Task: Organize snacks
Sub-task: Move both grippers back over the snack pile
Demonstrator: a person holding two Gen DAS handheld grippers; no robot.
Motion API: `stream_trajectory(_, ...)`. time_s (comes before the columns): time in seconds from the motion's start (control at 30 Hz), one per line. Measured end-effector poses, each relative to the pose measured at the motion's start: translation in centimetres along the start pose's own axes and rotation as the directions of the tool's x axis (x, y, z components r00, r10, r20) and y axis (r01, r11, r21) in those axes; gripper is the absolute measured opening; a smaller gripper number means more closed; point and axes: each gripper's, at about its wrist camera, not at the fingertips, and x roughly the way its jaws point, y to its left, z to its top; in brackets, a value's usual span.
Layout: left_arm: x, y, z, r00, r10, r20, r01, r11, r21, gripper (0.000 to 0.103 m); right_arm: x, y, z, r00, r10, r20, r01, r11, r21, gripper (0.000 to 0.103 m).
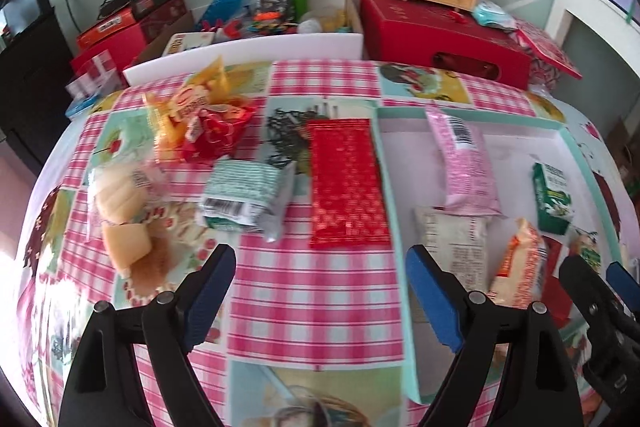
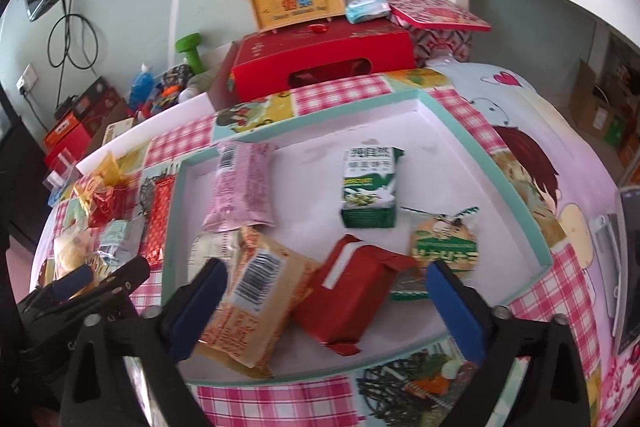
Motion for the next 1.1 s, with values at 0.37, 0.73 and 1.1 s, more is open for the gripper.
stream_trajectory(0.37,-0.8,2.1,0.2,1.000,0.015,0.013,-0.015,1.000,-0.027,0.087,-0.2,3.1,-0.1,0.999,0.036,0.022,-0.034,0.997,-0.070,0.103)
stream_trajectory(0.73,-1.9,8.6,0.6,0.995,0.096,0.030,-0.091,0.985,-0.148,0.087,-0.8,7.5,-0.5,0.992,0.114,0.049,-0.105,0.982,-0.157,0.103)
stream_trajectory(1.1,-1.9,16.1,-0.4,0.990,0.140,-0.004,-0.135,0.946,-0.294,0.087,0.8,13.1,-2.0,0.985,0.171,-0.011,-0.169,0.957,-0.235,0.103)
